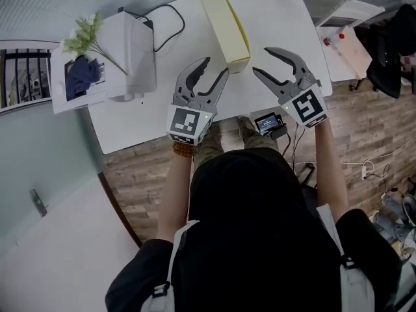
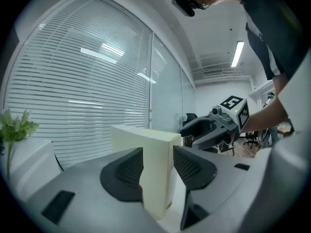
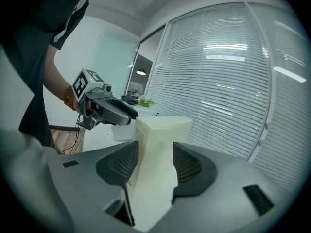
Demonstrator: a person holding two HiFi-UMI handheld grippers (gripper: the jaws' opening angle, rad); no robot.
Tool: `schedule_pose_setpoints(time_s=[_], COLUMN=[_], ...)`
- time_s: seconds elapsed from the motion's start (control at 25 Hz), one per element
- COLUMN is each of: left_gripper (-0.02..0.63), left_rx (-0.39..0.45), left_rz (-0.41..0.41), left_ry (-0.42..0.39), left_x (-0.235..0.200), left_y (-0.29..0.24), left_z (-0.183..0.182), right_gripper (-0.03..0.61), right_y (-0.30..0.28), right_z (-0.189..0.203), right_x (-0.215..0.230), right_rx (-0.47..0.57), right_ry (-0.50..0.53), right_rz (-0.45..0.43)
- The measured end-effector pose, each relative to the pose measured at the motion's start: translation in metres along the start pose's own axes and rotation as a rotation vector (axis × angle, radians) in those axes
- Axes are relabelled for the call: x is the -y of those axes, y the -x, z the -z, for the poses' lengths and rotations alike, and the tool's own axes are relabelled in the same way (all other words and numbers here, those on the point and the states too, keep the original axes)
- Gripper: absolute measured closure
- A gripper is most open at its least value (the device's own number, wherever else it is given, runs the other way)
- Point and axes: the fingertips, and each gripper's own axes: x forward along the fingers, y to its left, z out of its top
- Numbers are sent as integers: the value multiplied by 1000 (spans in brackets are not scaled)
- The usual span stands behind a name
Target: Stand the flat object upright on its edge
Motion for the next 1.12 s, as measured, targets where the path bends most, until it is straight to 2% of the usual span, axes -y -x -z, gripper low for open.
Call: schedule_pose_setpoints(time_s=[0.16,0.36,0.48,0.6,0.72,0.84,0.96,1.12], left_gripper=[432,475,504,551,577,592,598,601], left_rx=[52,131,158,189,240,271,271,238], left_rz=[23,66,100,130,125,107,73,42], left_ry=[-33,-64,-11,-34,-35,-75,-91,-134], left_x=[1,-1,1,2,6,15,26,50], left_y=[36,102,137,162,183,202,215,240], left_z=[-5,-5,-8,-15,-30,-41,-45,-35], right_gripper=[376,376,377,416,454,512,527,538], right_y=[17,17,23,31,48,66,80,88], right_z=[-9,-50,-80,-109,-130,-141,-143,-136], right_x=[-16,-76,-109,-128,-148,-168,-185,-212], right_rx=[3,-26,12,76,124,162,190,221], right_ry=[-63,-67,-150,-211,-218,-225,-216,-261], right_rz=[113,209,312,428,521,571,600,618])
